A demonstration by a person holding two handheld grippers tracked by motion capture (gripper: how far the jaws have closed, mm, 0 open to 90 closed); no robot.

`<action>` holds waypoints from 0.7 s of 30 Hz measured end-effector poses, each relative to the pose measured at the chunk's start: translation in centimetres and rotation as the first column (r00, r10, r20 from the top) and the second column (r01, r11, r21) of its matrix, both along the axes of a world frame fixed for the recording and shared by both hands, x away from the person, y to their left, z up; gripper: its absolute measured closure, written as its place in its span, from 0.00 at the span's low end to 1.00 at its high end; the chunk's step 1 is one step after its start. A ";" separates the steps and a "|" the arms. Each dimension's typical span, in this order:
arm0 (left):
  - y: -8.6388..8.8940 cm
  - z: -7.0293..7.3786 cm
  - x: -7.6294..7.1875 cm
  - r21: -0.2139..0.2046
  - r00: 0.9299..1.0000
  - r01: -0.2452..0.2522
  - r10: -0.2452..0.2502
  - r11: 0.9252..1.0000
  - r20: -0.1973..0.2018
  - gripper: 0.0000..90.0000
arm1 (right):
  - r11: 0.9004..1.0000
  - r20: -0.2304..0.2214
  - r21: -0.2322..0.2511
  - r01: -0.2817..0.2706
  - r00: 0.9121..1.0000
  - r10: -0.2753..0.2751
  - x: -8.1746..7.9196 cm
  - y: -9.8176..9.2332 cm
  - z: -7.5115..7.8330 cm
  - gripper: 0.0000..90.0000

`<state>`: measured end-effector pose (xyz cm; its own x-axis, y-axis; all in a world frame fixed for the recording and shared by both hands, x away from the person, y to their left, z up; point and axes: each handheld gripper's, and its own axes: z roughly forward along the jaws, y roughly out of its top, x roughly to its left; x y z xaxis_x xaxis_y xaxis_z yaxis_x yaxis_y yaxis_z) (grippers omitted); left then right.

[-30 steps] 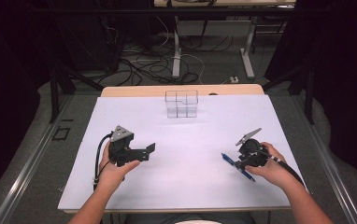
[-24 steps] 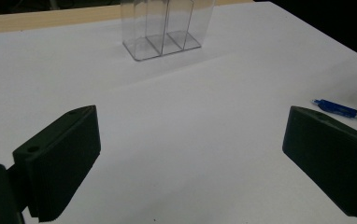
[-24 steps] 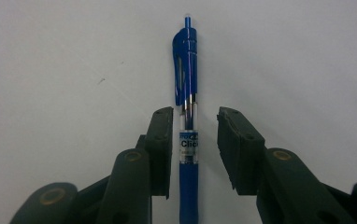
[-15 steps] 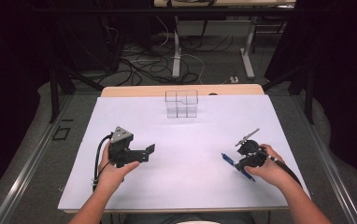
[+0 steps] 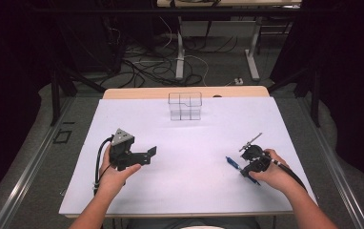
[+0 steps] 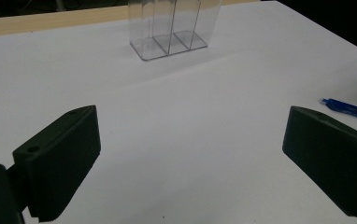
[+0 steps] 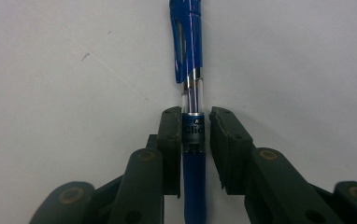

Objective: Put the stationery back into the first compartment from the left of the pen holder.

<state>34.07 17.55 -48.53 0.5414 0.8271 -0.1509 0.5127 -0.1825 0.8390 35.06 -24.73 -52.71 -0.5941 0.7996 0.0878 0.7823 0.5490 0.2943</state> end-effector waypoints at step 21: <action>0.1 -0.2 0.1 0.010 1.000 0.001 0.000 1.000 -0.007 0.05 | 0.997 0.004 -0.051 -0.059 0.998 0.059 0.3 -0.1 0.2 0.89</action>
